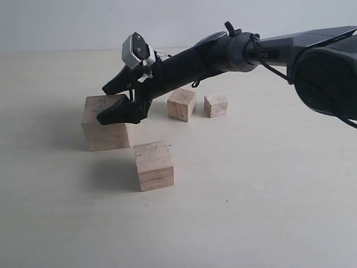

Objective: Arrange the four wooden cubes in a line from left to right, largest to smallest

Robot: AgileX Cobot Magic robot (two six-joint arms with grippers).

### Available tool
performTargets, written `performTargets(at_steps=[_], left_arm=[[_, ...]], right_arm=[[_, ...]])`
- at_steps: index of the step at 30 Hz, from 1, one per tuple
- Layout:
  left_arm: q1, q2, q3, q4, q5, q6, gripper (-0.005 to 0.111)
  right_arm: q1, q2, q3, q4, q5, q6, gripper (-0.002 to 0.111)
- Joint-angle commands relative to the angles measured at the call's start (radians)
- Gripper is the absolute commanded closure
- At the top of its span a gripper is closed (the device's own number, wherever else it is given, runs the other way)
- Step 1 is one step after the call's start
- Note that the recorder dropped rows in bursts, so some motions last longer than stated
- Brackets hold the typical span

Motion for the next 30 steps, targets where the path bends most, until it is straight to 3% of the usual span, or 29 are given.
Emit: performTargets(at_steps=[1, 6, 11, 14, 21, 30], left_arm=[[-0.006, -0.006, 0.004, 0.002, -0.012, -0.005, 0.107], [-0.006, -0.006, 0.004, 0.002, -0.012, -0.005, 0.107], [-0.006, -0.006, 0.004, 0.002, -0.012, -0.005, 0.107], [-0.006, -0.006, 0.004, 0.002, -0.012, -0.005, 0.107], [-0.006, -0.006, 0.004, 0.002, -0.012, -0.005, 0.107], [-0.006, -0.006, 0.004, 0.002, -0.012, -0.005, 0.107]], right_arm=[[-0.019, -0.045, -0.007, 0.003, 0.035, 0.004, 0.012], [-0.023, -0.11, -0.007, -0.003, 0.109, 0.029, 0.012], [-0.023, -0.216, -0.007, -0.14, 0.121, 0.116, 0.012], [-0.023, -0.264, -0.007, -0.222, 0.02, 0.155, 0.012], [-0.023, -0.256, 0.022, -0.566, -0.226, 0.485, 0.012], [-0.016, -0.163, 0.087, -0.503, -0.33, 0.498, 0.013]])
